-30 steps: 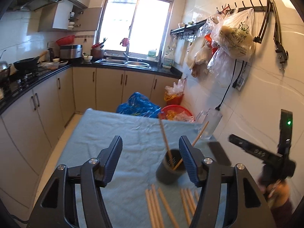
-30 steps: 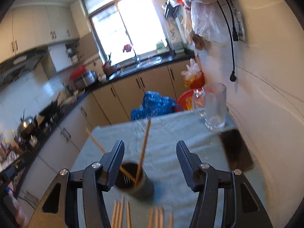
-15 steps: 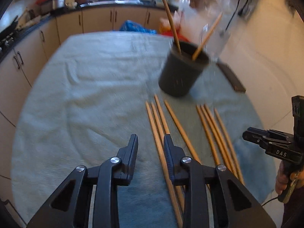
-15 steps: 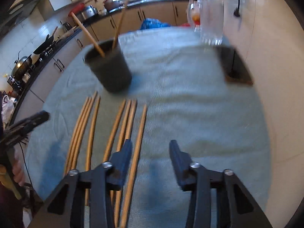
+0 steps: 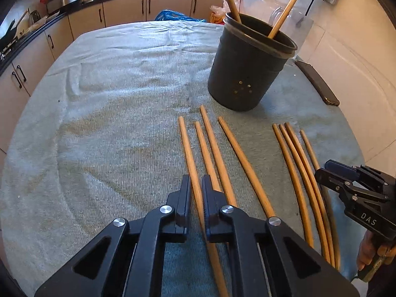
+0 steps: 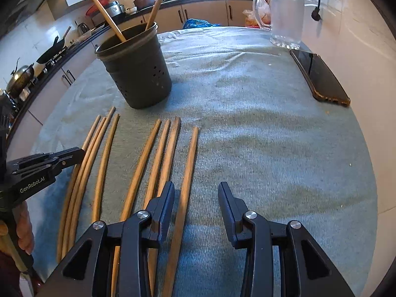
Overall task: Organize utensils
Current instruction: 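Close the left gripper around another wooden chopstick, then lift the chopstick upright and carry it over the grey cup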
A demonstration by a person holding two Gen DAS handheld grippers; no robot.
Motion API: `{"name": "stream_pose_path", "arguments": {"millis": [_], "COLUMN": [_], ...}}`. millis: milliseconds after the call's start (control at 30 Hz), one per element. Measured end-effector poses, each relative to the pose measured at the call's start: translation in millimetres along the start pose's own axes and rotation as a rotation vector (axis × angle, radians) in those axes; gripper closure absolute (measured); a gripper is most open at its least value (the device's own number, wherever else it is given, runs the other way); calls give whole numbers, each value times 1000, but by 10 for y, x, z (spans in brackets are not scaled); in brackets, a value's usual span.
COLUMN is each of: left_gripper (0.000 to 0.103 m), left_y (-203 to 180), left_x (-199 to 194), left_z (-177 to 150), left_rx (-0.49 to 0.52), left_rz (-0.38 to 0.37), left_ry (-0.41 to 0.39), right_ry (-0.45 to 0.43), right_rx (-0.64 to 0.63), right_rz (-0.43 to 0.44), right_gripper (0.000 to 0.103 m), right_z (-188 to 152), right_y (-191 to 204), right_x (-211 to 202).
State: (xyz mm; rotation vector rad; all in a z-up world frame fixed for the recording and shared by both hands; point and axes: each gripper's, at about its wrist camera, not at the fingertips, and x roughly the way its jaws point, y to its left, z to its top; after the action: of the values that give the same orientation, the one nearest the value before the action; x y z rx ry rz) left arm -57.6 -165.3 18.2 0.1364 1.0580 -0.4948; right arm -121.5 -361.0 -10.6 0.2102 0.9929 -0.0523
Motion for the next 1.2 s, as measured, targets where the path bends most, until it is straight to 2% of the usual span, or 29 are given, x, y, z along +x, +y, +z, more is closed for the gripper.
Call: {"name": "stream_pose_path", "arguments": {"millis": [67, 100, 200, 233, 400, 567, 767, 933, 1200], "left_gripper": [95, 95, 95, 95, 95, 95, 92, 92, 88], "left_y": [5, 4, 9, 25, 160, 188, 213, 211, 161], "left_x": [5, 8, 7, -2, -83, -98, 32, 109, 136], "left_z": [14, 21, 25, 16, -59, 8, 209, 336, 392], "left_rx": [-1, -2, -1, -4, -24, -17, -40, -56, -19], "left_rz": [0, -1, 3, 2, -13, -9, 2, 1, 14], "left_ry": [5, 7, 17, 25, 77, 129, 155, 172, 174], "right_ry": [-3, -4, 2, 9, 55, 90, 141, 168, 206], "right_rx": [-13, -19, -37, -33, -56, -35, -3, -11, -17], "right_rz": [-26, -37, -74, -64, -66, -43, -20, -54, -94], "right_gripper": [65, 70, 92, 94, 95, 95, 95, 95, 93], "right_z": [36, 55, 113, 123, 48, 28, 168, 329, 546], "right_y": [39, 55, 82, 69, 11, -66, -130, -120, -82], "right_x": [34, 53, 100, 97, 17, -14, 62, 167, 294]}}
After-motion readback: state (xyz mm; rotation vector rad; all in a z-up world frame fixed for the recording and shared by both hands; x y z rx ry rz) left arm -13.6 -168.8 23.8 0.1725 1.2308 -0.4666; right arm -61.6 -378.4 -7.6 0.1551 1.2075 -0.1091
